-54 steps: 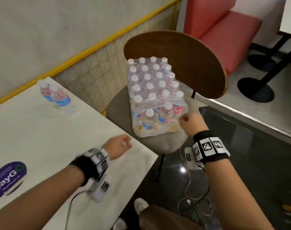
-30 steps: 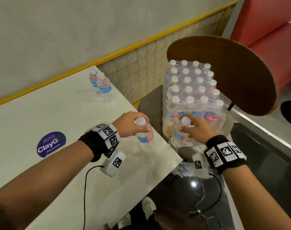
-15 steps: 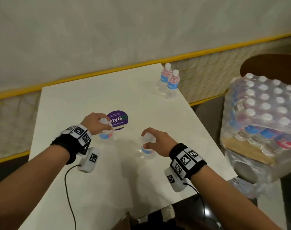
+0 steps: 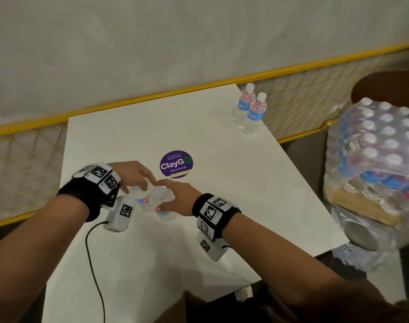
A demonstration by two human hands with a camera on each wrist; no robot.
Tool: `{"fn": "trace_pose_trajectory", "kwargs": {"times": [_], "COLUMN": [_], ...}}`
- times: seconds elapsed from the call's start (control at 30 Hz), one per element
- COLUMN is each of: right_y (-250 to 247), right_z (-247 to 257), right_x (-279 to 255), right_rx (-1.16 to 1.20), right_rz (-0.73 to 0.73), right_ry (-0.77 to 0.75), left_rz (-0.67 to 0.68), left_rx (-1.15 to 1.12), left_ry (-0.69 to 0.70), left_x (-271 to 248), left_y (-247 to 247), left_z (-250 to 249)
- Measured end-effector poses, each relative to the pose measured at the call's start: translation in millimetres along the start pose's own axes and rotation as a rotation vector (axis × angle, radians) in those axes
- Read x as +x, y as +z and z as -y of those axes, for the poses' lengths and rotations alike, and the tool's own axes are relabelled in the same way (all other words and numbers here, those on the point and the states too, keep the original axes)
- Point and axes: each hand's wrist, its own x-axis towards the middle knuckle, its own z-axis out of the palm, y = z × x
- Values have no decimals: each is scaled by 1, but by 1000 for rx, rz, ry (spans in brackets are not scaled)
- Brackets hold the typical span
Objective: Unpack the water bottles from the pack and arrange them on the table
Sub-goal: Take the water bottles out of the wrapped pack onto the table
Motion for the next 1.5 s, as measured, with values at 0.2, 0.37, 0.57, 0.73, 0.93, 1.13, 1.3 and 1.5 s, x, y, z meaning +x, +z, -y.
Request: {"fn": "trace_pose_trajectory", "kwargs": {"times": [0.2, 0.37, 0.57, 0.73, 0.93, 1.13, 1.3, 1.5], "right_y": [-41, -89, -126, -160, -203, -224, -225, -190], "right_z": [-68, -151, -236, -273, -304, -322, -318, -318], "right_x": [-50, -118, -198, -253, -262, -250, -258, -263], "right_rx": [158, 185, 341, 210, 292, 340, 287, 289], "right_rz": [-146, -303, -443, -568, -907, -1017, -1174, -1071], "right_ry": [205, 412, 653, 756, 705, 743, 627, 416], "left_rz": [-171, -301, -84, -38, -97, -63, -135, -190], "left_rx": [351, 344, 407, 477, 427, 350, 223, 310], "left_ry": [38, 376, 737, 837, 838, 825, 896, 855], "left_x": [-3, -5, 33, 55, 68, 80, 75, 74], "left_y": [-8, 8, 99, 151, 167, 178, 178, 187], "left_z": [-29, -143, -316, -429, -471, -463, -467, -480]}}
